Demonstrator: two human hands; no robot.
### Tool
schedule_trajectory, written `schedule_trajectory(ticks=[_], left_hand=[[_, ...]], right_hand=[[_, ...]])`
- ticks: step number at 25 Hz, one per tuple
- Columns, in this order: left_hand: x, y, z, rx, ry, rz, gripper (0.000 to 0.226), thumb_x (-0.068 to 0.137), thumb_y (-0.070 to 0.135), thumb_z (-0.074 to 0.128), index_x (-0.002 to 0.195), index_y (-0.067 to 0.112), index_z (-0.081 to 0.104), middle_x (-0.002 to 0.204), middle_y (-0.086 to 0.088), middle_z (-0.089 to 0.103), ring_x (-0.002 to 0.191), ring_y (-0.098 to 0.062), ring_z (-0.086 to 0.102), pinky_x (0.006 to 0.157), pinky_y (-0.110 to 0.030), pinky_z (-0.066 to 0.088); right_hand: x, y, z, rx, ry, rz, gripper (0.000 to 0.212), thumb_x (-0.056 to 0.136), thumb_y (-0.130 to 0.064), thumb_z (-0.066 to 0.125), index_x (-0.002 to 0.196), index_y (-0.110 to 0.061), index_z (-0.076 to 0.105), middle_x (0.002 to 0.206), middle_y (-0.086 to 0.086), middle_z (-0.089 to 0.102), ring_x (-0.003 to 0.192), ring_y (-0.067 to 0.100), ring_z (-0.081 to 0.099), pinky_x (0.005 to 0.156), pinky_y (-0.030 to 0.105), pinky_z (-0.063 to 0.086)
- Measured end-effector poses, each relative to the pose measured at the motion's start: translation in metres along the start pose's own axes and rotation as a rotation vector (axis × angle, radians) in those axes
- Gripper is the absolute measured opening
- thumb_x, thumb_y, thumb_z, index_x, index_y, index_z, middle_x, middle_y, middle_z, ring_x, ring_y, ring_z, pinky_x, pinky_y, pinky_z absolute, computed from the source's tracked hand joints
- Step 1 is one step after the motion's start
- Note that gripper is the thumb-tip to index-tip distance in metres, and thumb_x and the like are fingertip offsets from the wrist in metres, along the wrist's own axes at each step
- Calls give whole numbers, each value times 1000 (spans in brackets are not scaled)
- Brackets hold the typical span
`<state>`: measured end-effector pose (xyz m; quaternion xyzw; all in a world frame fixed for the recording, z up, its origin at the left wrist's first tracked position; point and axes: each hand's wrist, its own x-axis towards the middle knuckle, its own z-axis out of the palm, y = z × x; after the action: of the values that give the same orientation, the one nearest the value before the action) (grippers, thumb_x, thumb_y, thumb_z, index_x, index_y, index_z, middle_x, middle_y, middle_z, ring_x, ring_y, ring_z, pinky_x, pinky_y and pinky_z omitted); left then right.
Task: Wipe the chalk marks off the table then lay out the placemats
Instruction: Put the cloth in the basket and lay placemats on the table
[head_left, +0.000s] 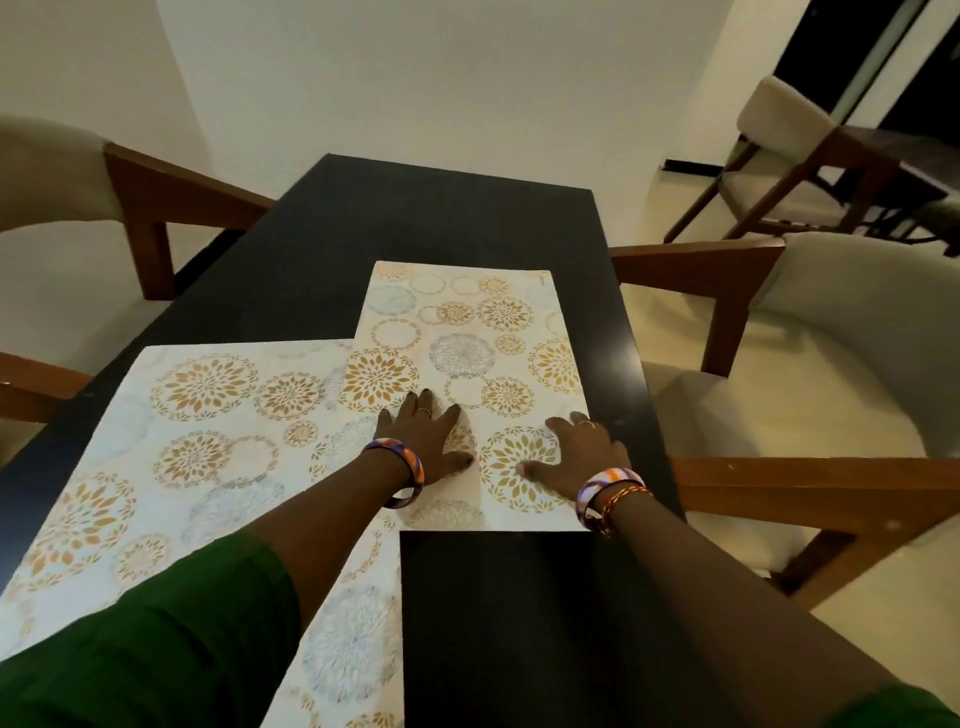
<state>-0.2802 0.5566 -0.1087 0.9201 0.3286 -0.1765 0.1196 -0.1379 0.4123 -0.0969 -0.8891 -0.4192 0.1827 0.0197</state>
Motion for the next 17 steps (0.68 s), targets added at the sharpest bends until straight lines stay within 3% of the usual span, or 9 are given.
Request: schedule_trajectory(ticks=[3,17], left_hand=[[34,11,-7,-9,18,29,77,90,60,37,150,28,1,158,-12,-9,146,-29,-9,118,-52,5],[138,46,-36,-70,52,110,76,89,61,37,149,31,2,158,-8,-13,146,-26,-13,115,-53,-2]], right_hand=[[7,4,-3,-52,75,-18,71,86,-60,48,144,-24,28,155,4,22,141,28,24,114,45,22],[79,41,-30,88,33,47,70,86,-50,56,145,-23,28,156,5,19,141,28,22,115,41,25]])
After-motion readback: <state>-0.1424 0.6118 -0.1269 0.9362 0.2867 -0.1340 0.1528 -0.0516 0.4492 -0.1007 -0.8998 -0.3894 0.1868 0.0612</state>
